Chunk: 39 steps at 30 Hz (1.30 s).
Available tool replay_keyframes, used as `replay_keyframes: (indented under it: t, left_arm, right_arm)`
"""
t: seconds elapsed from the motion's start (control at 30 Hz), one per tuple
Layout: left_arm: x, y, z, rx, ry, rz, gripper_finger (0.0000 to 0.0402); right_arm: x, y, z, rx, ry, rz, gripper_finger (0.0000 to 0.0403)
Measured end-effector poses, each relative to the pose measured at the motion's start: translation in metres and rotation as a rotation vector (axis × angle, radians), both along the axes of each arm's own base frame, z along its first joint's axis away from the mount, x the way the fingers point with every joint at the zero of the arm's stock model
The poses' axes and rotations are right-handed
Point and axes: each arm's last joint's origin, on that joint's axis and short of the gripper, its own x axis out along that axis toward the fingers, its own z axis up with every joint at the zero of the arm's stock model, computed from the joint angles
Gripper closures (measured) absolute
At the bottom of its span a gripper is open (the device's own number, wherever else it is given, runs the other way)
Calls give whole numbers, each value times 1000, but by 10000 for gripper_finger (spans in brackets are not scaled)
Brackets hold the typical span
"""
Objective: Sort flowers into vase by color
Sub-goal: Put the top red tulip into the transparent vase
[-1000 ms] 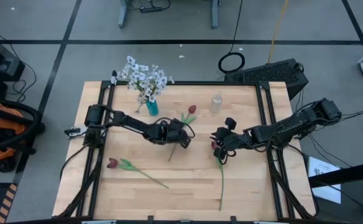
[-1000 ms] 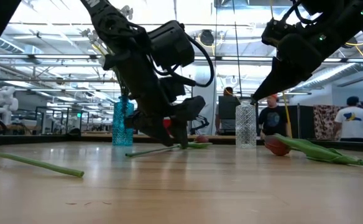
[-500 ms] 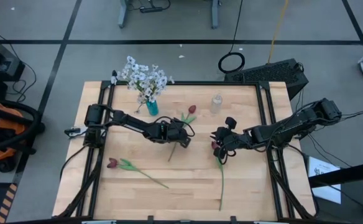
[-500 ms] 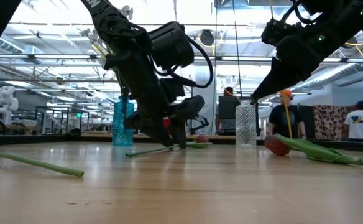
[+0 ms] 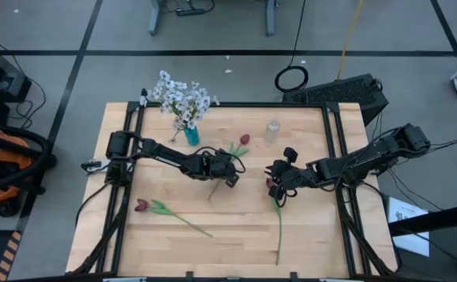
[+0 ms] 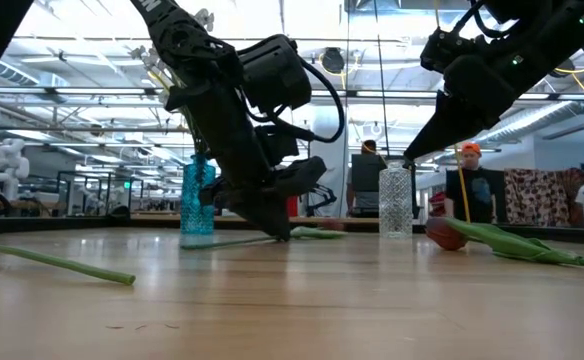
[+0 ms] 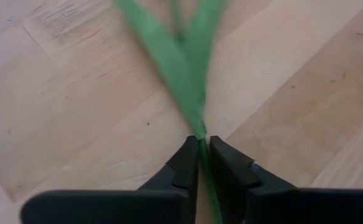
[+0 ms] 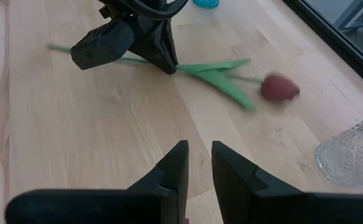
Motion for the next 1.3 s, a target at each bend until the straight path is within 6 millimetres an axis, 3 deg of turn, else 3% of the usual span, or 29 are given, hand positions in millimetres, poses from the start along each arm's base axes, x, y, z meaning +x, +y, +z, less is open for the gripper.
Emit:
replay_keyframes:
  t: [0.2,0.57,0.97,1.3]
  left_arm:
    - [1,3,-8,30,24,-6,395]
    - [0,2,0,55,12,-25,398]
    - [-4,0,41,121,-69,-79,400]
    - [-14,-13,92,173,-187,-188,400]
  right_arm:
    - [0,0,0,3,-1,0,342]
    - [0,0,0,19,-8,-12,342]
    - [-3,0,-3,62,6,-47,342]
    - [-6,12,-4,117,-8,-52,342]
